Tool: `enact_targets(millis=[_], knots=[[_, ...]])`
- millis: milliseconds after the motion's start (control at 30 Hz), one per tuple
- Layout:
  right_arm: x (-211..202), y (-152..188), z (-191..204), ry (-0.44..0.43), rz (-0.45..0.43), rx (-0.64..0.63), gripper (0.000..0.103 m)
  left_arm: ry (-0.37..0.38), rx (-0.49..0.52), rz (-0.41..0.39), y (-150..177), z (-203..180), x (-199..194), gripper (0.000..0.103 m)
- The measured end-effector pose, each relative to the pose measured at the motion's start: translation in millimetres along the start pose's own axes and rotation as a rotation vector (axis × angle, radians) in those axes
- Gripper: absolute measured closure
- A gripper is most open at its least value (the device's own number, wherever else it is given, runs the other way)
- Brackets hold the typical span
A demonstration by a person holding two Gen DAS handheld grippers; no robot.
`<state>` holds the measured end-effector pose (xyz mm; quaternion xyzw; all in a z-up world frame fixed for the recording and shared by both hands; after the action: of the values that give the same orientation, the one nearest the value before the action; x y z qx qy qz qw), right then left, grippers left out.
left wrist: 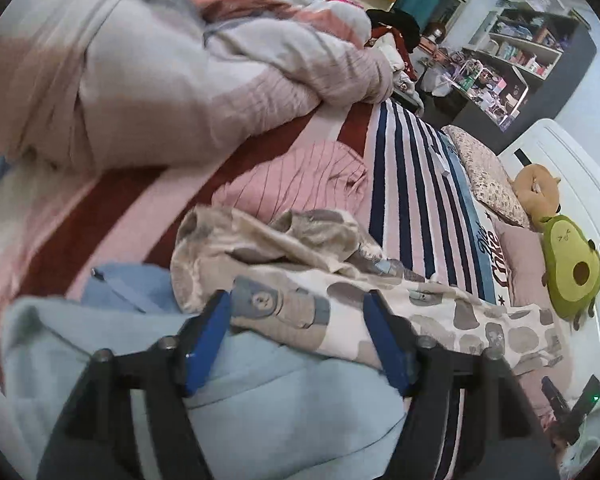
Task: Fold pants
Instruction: 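Grasp the waistband with the left tool and pull it to straighten the pants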
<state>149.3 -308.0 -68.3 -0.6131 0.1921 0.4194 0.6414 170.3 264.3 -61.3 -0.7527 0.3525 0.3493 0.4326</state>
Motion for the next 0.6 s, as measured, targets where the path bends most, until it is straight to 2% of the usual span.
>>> enact_targets(millis=[100, 167, 200, 300, 367, 433, 500, 567, 600], knots=[[5, 2, -1, 0.0, 0.014, 0.005, 0.046, -0.005, -0.015, 0.045, 7, 10, 14, 0.039], [9, 1, 2, -0.003, 0.021, 0.001, 0.046, -0.063, -0.001, 0.042, 3, 18, 20, 0.038], [11, 1, 3, -0.004, 0.024, -0.002, 0.046, -0.106, 0.011, 0.028, -3, 23, 21, 0.038], [20, -1, 12, -0.008, 0.042, -0.016, 0.046, -0.133, 0.061, 0.015, -25, 29, 28, 0.037], [26, -3, 19, -0.01, 0.055, -0.028, 0.046, -0.184, 0.094, 0.022, -38, 33, 37, 0.037], [33, -4, 25, -0.005, 0.067, -0.042, 0.046, -0.179, 0.123, 0.051, -48, 37, 51, 0.037], [41, -4, 30, 0.004, 0.084, -0.057, 0.046, -0.113, 0.134, 0.083, -55, 40, 64, 0.037], [47, -5, 33, 0.009, 0.1, -0.064, 0.046, -0.064, 0.155, 0.1, -56, 37, 71, 0.045], [52, -5, 35, 0.011, 0.109, -0.064, 0.046, -0.059, 0.171, 0.111, -56, 35, 74, 0.065]])
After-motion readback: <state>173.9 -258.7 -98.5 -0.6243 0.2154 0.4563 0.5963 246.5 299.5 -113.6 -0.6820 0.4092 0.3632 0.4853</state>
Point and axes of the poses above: each gripper's, at about its wrist camera, not at the fingertips, and x roughly the way its jaws point, z to its left, y to its underside, the point moved 6 cm from there along x, roughly the way its jaws point, and after that the axes turned 9 degrees about z, right-handed, at the moved point
